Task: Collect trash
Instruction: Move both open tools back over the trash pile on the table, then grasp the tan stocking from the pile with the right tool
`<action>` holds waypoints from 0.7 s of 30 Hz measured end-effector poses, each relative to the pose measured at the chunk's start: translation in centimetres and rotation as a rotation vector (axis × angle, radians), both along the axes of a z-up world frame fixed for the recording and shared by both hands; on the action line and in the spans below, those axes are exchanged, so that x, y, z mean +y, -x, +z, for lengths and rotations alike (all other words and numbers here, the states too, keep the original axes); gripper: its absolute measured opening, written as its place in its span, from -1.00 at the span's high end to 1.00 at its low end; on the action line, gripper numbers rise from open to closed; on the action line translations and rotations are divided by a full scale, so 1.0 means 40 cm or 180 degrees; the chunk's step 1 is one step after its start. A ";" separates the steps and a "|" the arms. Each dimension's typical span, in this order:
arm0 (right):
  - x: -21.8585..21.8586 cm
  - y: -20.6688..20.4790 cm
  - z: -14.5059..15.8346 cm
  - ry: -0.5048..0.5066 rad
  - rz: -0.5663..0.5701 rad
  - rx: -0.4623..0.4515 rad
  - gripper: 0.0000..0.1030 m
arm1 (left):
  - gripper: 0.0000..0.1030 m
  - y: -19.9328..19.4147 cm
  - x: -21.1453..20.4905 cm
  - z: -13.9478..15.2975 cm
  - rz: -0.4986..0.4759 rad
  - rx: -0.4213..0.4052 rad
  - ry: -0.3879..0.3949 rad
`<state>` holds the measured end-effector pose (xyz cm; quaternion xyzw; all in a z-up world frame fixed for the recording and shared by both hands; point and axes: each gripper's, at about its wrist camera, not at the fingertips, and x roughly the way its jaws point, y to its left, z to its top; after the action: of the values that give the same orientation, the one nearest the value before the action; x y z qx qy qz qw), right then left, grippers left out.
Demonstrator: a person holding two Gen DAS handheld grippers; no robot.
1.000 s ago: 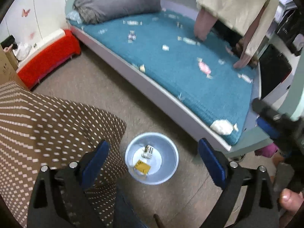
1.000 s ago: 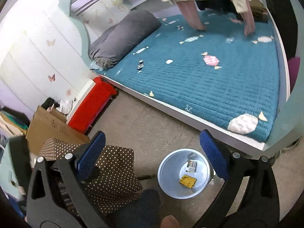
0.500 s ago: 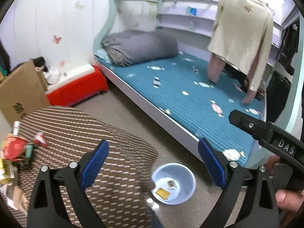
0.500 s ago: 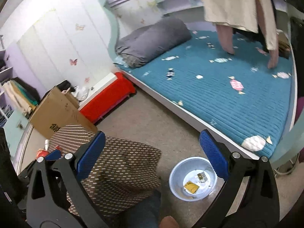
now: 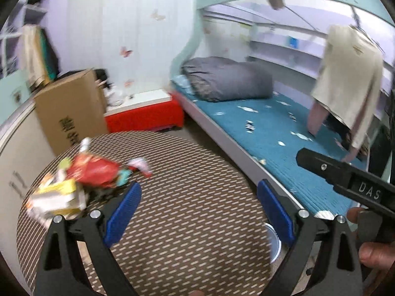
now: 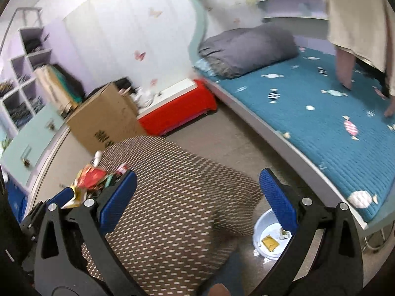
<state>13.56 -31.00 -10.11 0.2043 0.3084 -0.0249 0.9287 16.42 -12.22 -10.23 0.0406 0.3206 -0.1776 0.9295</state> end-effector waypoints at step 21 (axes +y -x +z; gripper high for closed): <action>0.563 -0.171 -0.153 0.0134 0.1547 0.0636 -0.88 | -0.80 0.052 0.547 -0.090 0.1251 0.0173 -0.0089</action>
<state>20.38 -8.46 -16.21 0.1014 0.4381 0.1724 0.8764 14.33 9.67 -13.83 -0.0147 0.3497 0.0108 0.9367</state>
